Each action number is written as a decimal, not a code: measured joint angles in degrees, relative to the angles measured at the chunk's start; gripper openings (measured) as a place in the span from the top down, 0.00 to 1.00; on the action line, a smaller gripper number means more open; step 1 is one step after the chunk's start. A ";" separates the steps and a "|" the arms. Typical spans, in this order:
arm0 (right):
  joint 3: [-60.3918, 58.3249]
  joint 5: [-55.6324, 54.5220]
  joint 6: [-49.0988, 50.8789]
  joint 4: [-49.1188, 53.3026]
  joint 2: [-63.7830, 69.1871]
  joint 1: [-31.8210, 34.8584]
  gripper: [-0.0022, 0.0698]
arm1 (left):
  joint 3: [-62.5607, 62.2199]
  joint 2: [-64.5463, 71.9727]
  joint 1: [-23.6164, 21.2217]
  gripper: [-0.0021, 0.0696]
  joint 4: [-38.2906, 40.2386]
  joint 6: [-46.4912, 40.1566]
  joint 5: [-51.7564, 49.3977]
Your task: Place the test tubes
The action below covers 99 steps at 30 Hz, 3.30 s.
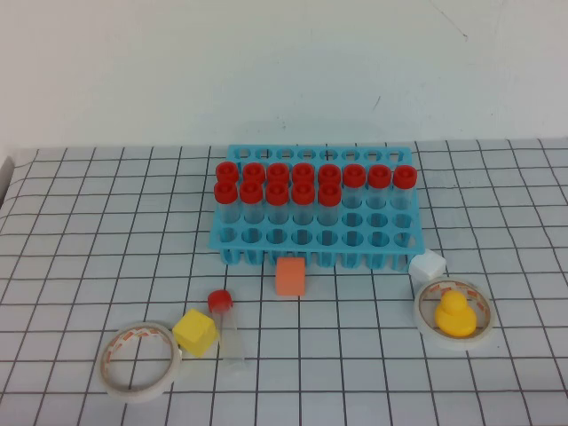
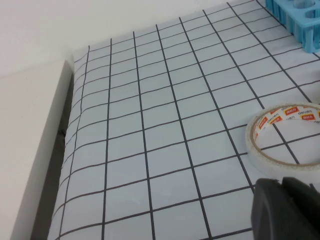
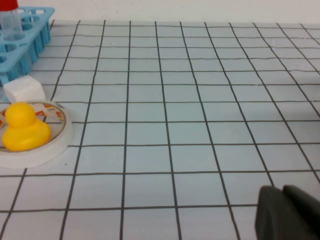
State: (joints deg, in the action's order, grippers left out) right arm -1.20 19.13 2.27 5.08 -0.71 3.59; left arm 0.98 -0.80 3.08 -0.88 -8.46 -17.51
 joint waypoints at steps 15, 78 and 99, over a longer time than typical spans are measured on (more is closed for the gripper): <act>0.00 0.22 0.00 0.00 0.00 0.00 0.97 | 0.00 0.00 0.00 0.97 0.00 0.00 0.00; -0.31 -3.97 -7.97 -62.37 0.00 0.00 0.97 | -14.52 7.69 0.55 0.97 26.90 14.17 -3.96; -0.31 -2.60 -15.52 -62.39 0.00 0.00 0.97 | -44.34 56.59 5.99 0.97 24.88 -28.46 -26.38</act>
State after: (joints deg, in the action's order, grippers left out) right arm -1.51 16.53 -13.25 -57.31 -0.71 3.59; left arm -43.35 55.79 9.07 24.00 -36.92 -43.89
